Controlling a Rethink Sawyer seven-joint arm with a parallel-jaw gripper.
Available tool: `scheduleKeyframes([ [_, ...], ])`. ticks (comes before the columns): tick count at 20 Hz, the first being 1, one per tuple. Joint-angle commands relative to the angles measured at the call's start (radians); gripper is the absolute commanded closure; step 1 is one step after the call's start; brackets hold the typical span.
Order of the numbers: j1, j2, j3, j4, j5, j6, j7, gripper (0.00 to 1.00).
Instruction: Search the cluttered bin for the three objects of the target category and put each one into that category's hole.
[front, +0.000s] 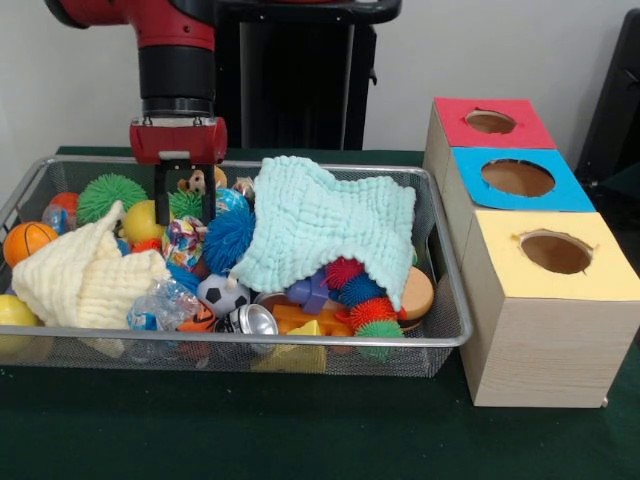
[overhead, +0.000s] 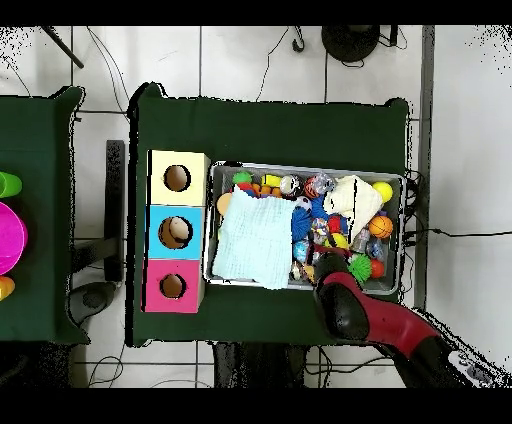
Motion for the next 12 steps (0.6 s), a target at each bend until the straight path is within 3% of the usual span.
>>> scheduleKeyframes([
  [1,-0.013,0.027,0.098,-0.039,0.042,-0.084,0.259,0.0],
  [12,0.011,0.12,0.061,-0.111,0.043,-0.142,0.237,0.0],
])
